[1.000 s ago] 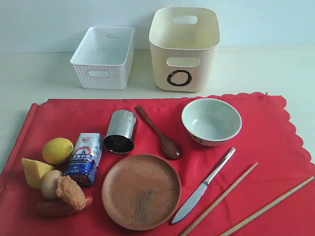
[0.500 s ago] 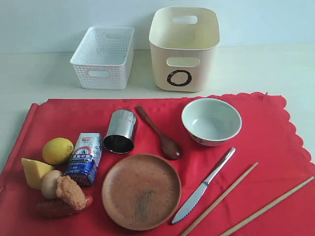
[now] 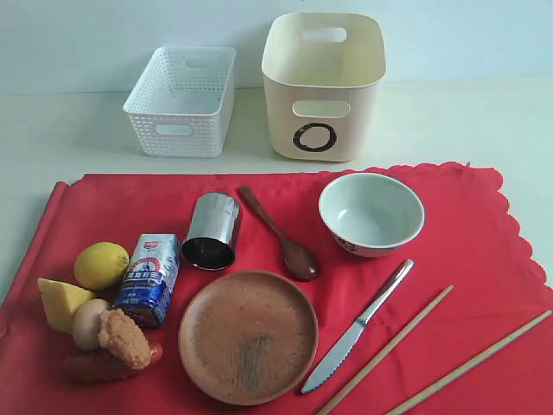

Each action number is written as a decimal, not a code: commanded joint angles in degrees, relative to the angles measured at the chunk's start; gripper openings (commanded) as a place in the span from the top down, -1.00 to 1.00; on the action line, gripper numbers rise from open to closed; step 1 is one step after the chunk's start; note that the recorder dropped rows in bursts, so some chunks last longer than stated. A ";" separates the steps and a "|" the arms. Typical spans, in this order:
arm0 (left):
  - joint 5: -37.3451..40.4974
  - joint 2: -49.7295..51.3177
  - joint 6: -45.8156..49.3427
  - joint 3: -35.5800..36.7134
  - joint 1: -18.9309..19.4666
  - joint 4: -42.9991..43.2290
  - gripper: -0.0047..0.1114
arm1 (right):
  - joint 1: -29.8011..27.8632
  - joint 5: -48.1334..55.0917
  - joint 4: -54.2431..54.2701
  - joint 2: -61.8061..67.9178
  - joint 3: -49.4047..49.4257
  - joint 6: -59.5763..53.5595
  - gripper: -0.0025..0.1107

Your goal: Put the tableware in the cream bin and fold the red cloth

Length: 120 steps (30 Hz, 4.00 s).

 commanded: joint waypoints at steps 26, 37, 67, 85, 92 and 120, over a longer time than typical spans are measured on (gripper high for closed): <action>-9.80 52.83 -7.19 -5.34 -0.23 29.07 -0.41 | 0.08 -0.59 -0.35 -0.25 0.26 -0.10 0.96; -10.04 58.90 -5.22 -7.27 -0.23 31.01 -0.44 | 0.08 -0.59 -0.35 -0.25 0.26 -0.10 0.96; -14.18 66.29 -2.07 -10.91 -0.23 30.54 0.92 | 0.08 -0.59 -0.35 -0.25 0.26 -0.10 0.96; -38.68 63.56 -4.18 -20.22 -0.23 21.31 0.92 | 0.08 -0.59 -0.35 -0.25 0.26 -0.10 0.96; -22.86 70.40 -4.75 -36.74 -0.23 20.00 0.92 | 0.08 -0.59 -0.35 -0.25 0.26 -0.10 0.96; -12.42 97.21 -2.54 -64.39 -4.15 20.21 0.53 | 0.08 -0.59 -0.37 -0.25 0.26 -0.10 0.96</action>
